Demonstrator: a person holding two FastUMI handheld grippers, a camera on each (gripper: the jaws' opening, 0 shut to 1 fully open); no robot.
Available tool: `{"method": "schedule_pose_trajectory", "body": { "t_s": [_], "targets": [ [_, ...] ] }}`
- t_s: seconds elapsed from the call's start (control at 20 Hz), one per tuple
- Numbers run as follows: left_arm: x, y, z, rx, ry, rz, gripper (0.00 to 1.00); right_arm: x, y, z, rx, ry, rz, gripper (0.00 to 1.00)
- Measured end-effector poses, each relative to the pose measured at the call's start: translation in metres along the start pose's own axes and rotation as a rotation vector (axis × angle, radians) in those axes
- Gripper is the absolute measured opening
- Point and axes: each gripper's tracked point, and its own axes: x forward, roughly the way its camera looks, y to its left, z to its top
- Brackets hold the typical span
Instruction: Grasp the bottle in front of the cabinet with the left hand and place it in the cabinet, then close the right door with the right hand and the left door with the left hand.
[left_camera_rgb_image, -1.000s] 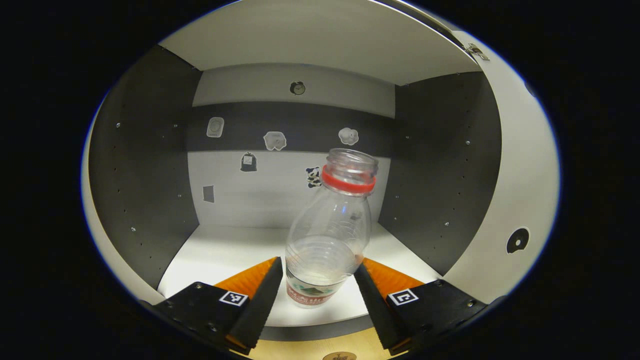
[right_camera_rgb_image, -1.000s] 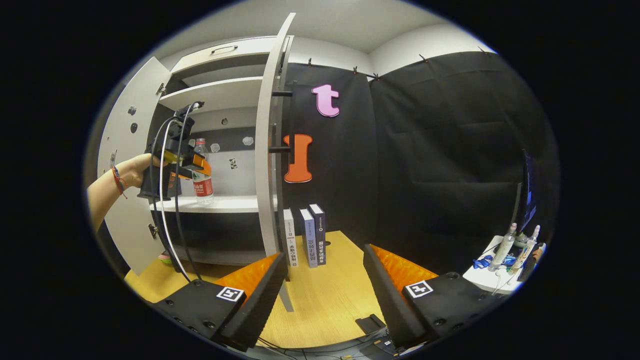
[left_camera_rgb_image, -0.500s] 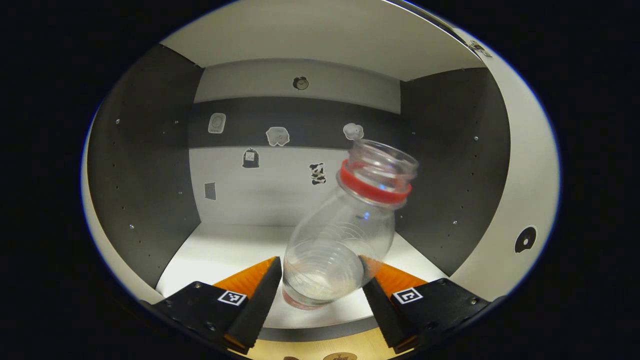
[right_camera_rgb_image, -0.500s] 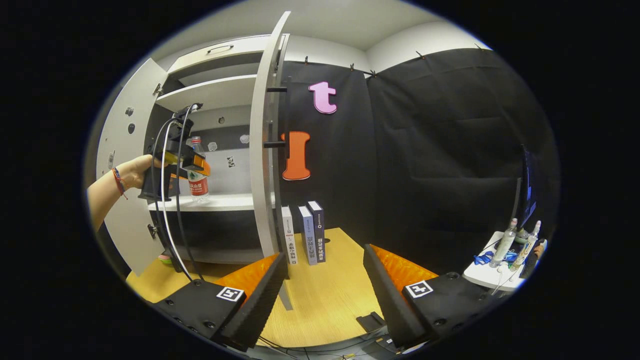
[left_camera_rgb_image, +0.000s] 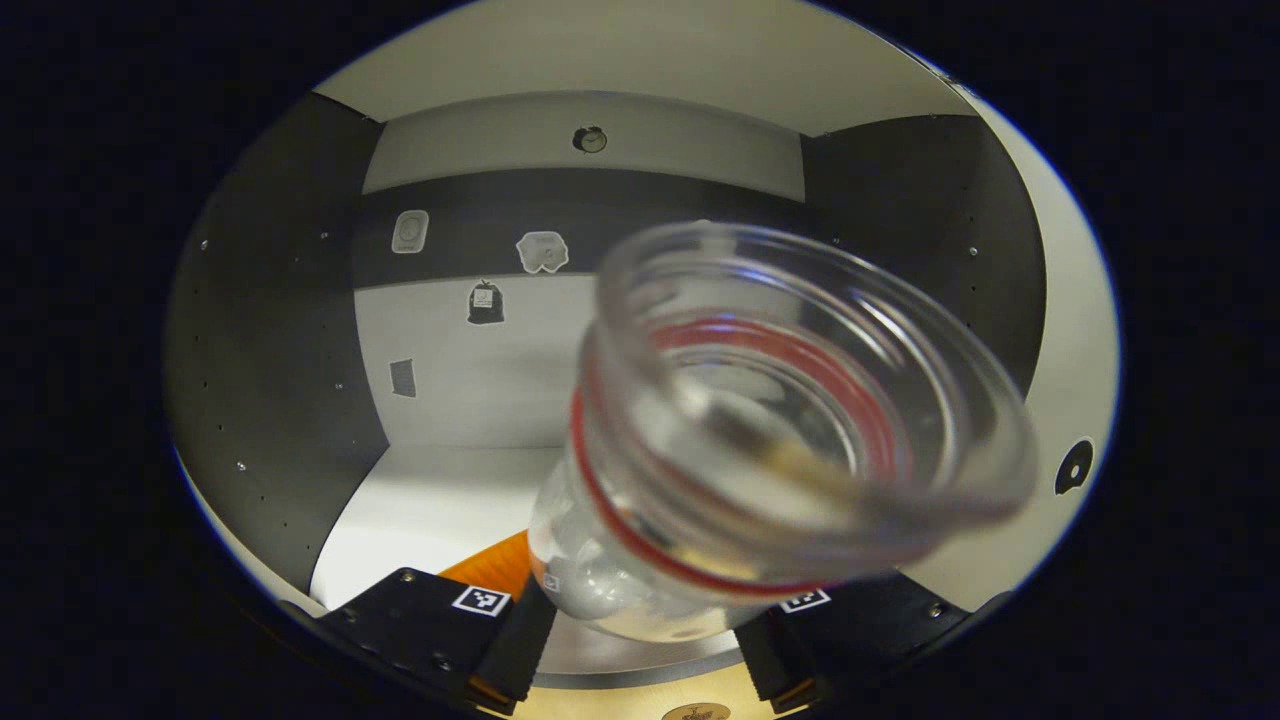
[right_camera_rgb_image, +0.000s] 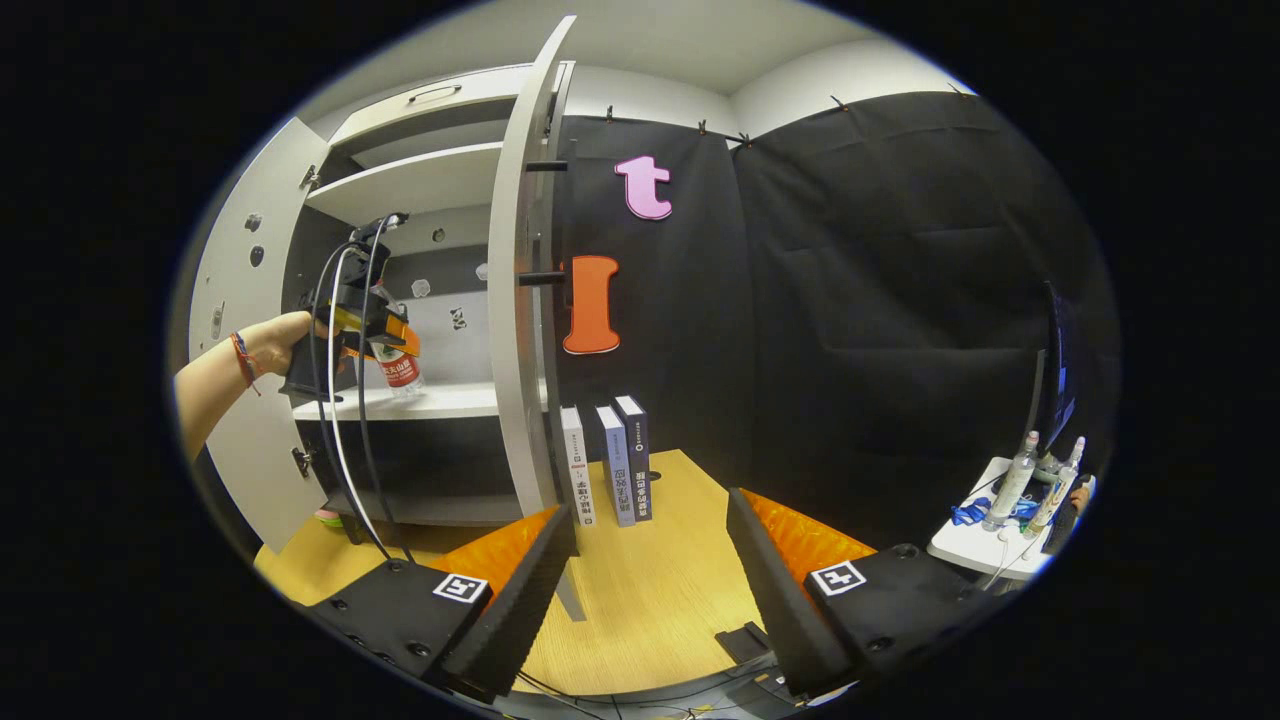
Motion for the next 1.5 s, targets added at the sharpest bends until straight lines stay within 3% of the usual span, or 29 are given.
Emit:
{"method": "schedule_pose_trajectory", "body": {
  "t_s": [0.2, 0.5, 0.7, 0.9, 1.05, 1.15, 1.2, 1.5],
  "targets": [
    [0.011, -0.002, 0.007, 0.016, 0.051, -0.019, 0.77, 0.008, 0.000, 0.003, 0.002, 0.003, -0.002, 1.00],
    [0.033, -0.018, 0.005, 0.151, 0.165, -0.084, 0.76, 0.024, -0.003, 0.009, 0.020, -0.001, -0.017, 1.00],
    [0.051, -0.033, 0.005, 0.147, 0.213, -0.139, 0.75, 0.036, -0.006, 0.017, 0.020, -0.009, -0.018, 1.00],
    [0.066, -0.036, 0.003, 0.195, 0.246, -0.117, 0.76, 0.048, -0.007, 0.025, 0.017, -0.022, -0.013, 1.00],
    [0.070, -0.037, 0.002, 0.175, 0.243, -0.090, 0.80, 0.053, -0.008, 0.028, 0.021, -0.025, -0.010, 1.00],
    [0.067, -0.034, 0.004, 0.161, 0.227, -0.067, 0.89, 0.058, -0.010, 0.030, 0.020, -0.024, -0.007, 1.00],
    [0.065, -0.032, 0.006, 0.157, 0.219, -0.055, 0.98, 0.059, -0.011, 0.031, 0.016, -0.026, -0.004, 1.00],
    [0.024, -0.019, 0.026, 0.097, 0.094, -0.004, 0.97, 0.088, 0.005, 0.038, -0.054, -0.040, 0.055, 1.00]
  ]
}}
